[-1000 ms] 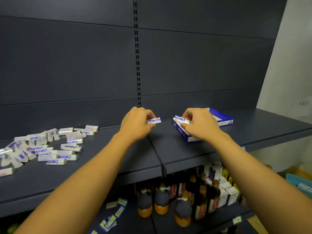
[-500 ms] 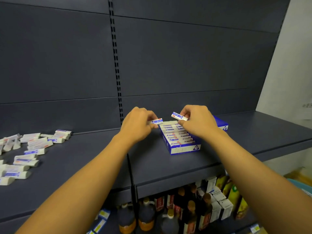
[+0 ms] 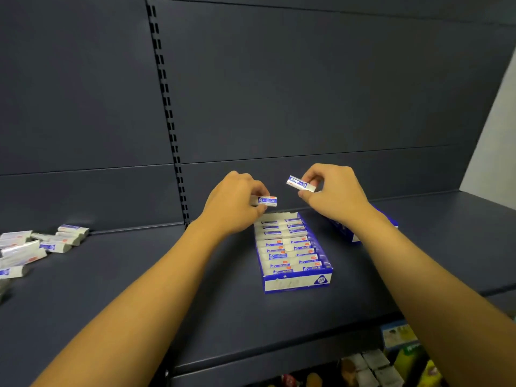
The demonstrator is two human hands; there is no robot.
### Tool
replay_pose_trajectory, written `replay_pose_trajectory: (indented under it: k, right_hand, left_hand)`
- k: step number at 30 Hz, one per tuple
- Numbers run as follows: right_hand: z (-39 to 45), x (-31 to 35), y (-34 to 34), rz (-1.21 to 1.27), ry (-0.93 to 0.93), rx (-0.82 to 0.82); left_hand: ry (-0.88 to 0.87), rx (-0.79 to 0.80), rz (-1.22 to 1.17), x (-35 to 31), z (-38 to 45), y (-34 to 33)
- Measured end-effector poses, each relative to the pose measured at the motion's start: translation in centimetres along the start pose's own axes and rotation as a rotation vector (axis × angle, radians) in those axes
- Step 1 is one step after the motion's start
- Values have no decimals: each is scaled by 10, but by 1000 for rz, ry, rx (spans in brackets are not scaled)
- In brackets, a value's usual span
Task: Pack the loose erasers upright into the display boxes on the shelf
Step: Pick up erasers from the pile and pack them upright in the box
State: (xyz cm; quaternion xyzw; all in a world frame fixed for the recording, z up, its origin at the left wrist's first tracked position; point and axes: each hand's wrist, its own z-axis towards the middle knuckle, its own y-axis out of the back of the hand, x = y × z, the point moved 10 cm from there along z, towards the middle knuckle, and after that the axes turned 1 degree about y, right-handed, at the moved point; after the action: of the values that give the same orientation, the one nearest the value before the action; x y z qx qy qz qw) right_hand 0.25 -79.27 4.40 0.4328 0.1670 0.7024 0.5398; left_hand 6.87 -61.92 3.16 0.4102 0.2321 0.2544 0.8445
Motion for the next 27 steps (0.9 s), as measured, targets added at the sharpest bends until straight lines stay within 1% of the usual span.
replay_pose_trajectory:
  k: [4, 8, 10, 14, 17, 21, 27]
  right_hand:
    - [13, -17, -15, 60, 48, 17]
    - [19, -24, -43, 82, 123, 80]
    - [21, -27, -56, 129, 124, 94]
    - [22, -37, -76, 288, 39, 56]
    - [21, -43, -86, 368, -35, 20]
    - [19, -43, -92, 382, -59, -10]
    - [20, -37, -85, 327, 2, -78]
  left_hand:
    - [58, -2, -12, 6, 0, -19]
    - [109, -17, -25, 14, -9, -31]
    - [127, -8, -29, 17, -13, -33]
    - [136, -37, -76, 23, -19, -27]
    - [134, -4, -90, 25, -24, -33]
    - [104, 71, -56, 25, -26, -42]
    - [29, 43, -111, 9, -29, -37]
